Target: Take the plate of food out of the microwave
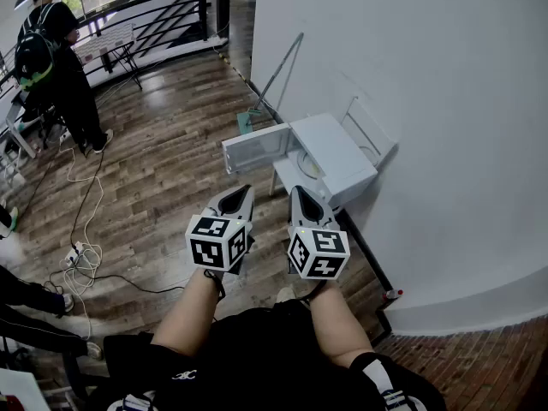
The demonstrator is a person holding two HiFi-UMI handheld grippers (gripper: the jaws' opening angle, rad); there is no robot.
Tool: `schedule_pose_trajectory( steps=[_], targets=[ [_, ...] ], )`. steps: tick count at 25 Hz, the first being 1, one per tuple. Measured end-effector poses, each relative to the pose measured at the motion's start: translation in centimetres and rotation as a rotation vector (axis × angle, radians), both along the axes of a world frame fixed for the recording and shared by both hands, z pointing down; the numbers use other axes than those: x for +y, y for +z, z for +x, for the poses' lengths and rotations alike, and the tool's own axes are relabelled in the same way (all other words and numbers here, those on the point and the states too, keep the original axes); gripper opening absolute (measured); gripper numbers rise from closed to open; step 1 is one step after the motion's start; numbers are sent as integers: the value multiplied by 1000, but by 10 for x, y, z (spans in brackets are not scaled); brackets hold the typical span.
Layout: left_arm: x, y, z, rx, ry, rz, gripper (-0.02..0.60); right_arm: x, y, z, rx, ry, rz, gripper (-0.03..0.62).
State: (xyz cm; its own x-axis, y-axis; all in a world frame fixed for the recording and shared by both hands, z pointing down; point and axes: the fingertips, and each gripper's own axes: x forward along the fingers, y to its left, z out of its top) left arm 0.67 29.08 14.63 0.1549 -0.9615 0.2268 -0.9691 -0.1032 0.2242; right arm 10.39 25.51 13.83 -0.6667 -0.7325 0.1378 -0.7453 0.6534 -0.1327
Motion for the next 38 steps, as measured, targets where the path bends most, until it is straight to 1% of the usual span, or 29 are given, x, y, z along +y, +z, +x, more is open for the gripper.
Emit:
schedule_pose_trajectory(
  steps=[3,7,10,18,24,27,33,35,38],
  targets=[
    [8,-3,0,-7,2,9,-2,8,-2,-5,8,-5,6,12],
    [13,-7,5,-3,21,9,-2,12,-11,-3,-37,6,4,12],
    [15,-7,4,-5,27,9,-2,13,-11,-4,-47,12,-3,12],
    [25,-3,-9,-1,32,9,-2,23,-1,-20,-45,16,-22,13],
    [30,-1,-22,7,23,6,-2,27,2,-33,-23,17,-14,13],
    [28,4,-29,22,17,-2,-2,26,7,-39,0,10,-15,14],
    [10,16,-40,38,2,-13,-2,7,19,-52,4,-13,-39,13],
    [-4,20,-42,30,0,-22,-2,-7,23,-56,-3,-20,-41,13],
    [-35,23,-47,7,-7,-33,-2,-42,25,-65,-22,-30,-44,13]
  ],
)
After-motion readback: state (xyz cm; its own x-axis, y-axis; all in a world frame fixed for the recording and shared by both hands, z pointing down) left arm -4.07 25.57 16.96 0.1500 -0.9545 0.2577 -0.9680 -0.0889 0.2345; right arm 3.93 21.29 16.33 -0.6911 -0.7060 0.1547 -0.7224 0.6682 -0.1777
